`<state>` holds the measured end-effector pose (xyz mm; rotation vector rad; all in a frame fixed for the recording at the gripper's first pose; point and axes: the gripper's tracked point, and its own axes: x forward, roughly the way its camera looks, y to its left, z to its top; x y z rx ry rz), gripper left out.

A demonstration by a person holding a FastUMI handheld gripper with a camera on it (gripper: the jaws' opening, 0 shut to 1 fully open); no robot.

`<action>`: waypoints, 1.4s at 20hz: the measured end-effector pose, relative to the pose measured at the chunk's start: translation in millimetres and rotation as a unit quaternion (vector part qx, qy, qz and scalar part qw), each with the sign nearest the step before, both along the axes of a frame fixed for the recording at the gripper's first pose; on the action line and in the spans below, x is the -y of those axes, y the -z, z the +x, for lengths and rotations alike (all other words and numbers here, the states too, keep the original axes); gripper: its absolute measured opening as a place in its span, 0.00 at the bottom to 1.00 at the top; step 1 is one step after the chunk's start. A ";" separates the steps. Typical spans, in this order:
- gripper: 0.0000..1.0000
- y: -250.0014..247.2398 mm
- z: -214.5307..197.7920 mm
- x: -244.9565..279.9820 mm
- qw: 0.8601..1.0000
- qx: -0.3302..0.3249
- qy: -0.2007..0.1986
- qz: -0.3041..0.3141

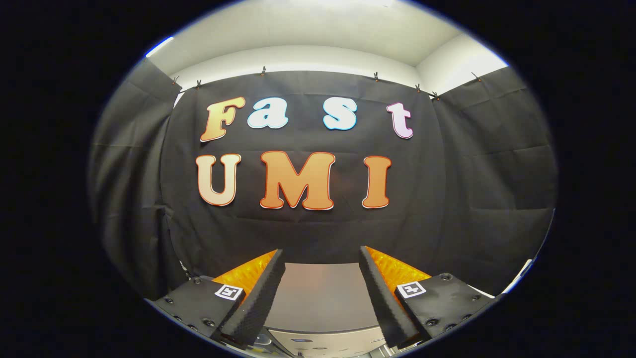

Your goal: Put the clothes into the washing machine and then close the washing machine lid.

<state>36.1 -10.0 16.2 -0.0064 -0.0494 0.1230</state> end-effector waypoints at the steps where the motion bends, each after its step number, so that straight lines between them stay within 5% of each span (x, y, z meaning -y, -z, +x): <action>1: 0.97 2.0 -0.5 4.6 1.000 0.000 -0.003 0.003; 28: 0.97 1.7 5.7 5.5 1.000 0.000 0.009 0.000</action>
